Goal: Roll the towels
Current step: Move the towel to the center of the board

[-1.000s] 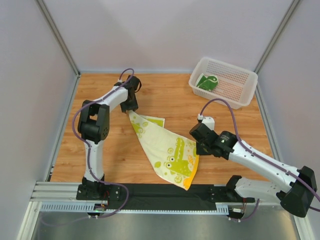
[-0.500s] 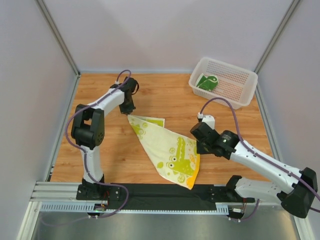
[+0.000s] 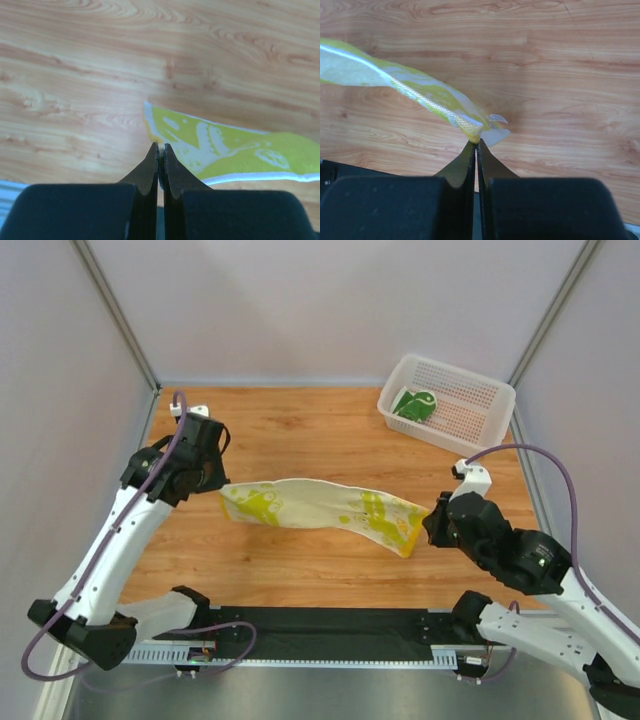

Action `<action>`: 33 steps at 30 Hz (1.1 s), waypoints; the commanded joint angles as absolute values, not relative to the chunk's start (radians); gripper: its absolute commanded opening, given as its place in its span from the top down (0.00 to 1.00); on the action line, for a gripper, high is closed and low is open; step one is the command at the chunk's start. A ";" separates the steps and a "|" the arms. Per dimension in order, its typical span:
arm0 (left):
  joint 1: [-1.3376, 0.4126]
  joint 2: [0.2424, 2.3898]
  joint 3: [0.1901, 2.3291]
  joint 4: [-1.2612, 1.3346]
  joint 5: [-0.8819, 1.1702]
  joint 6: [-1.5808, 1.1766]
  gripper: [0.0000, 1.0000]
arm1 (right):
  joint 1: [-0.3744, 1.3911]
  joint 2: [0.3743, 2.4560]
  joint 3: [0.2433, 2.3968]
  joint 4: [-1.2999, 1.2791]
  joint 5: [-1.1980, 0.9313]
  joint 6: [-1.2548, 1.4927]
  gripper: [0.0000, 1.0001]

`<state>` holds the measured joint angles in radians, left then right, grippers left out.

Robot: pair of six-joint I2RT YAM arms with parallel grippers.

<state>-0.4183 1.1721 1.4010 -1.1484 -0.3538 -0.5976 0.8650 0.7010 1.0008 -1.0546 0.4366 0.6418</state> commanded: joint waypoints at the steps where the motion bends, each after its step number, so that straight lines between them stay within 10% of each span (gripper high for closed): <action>1: -0.442 1.126 1.422 -1.390 -0.394 -0.603 1.00 | 0.861 0.690 0.977 -1.112 0.489 0.669 1.00; 33: -0.275 1.900 1.554 -1.104 -0.287 -0.477 1.00 | 0.339 1.538 1.098 -0.647 0.163 0.554 1.00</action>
<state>-0.3012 1.8809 1.4979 -1.1145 -0.3012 -0.5034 0.3641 1.4994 1.0382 -0.7109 0.1841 0.5777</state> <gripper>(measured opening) 0.017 0.007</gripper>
